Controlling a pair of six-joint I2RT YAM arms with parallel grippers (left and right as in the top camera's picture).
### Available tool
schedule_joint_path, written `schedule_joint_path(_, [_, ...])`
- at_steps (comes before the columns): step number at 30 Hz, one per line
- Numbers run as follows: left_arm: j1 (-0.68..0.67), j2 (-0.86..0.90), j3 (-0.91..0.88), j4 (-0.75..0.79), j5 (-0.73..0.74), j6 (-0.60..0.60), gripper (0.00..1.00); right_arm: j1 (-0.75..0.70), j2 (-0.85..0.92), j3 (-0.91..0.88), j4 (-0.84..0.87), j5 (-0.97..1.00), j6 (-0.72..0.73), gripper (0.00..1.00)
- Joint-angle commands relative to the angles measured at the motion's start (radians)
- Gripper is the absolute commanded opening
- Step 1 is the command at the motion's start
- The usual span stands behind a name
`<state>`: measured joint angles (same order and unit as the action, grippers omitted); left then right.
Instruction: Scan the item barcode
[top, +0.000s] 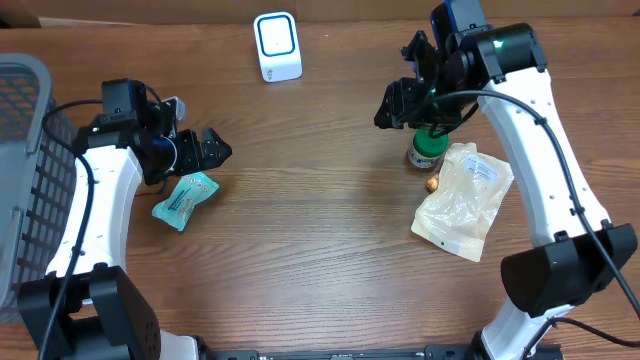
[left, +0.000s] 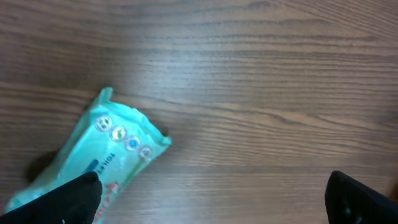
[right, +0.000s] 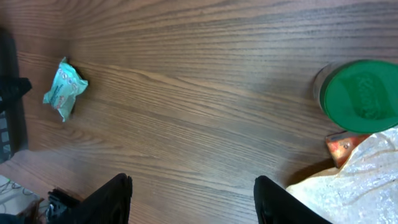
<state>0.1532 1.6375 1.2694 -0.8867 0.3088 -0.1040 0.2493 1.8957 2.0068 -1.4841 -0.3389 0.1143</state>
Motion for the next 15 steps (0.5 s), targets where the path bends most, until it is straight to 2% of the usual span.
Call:
schedule_joint_path(1, [0.003,-0.001,0.009,0.025,0.039,-0.048,0.99,-0.001,0.027,0.013,-0.002,0.009,-0.011,0.61])
schedule_joint_path(3, [0.004,-0.001,0.009,0.027,0.039,0.000,1.00,-0.001,0.032,0.013,-0.003,0.009,-0.011,0.61])
schedule_joint_path(4, [0.004,-0.002,0.009,0.026,0.037,0.039,0.91,-0.001,0.035,0.013,-0.003,0.008,-0.011,0.61])
schedule_joint_path(5, [0.005,-0.002,0.011,0.019,0.019,0.064,0.76,-0.001,0.035,0.013,-0.003,0.008,-0.011,0.61])
schedule_joint_path(6, [0.006,-0.002,0.019,-0.014,-0.077,0.042,0.40,0.000,0.035,0.013,-0.003,0.006,-0.011,0.61])
schedule_joint_path(8, [0.005,-0.002,0.024,-0.063,-0.240,-0.067,0.16,0.002,0.035,0.013,-0.002,0.006,-0.011,0.61])
schedule_joint_path(9, [0.005,-0.002,0.024,-0.093,-0.314,-0.131,0.09,0.003,0.035,0.013,-0.002,0.006,-0.011,0.61])
schedule_joint_path(10, [0.005,-0.001,0.023,-0.115,-0.362,-0.164,0.04,0.005,0.035,0.013,0.000,0.006,-0.011,0.61])
schedule_joint_path(15, [0.005,0.019,-0.011,-0.148,-0.568,-0.270,0.04,0.007,0.035,0.013,0.011,0.006,-0.011,0.61])
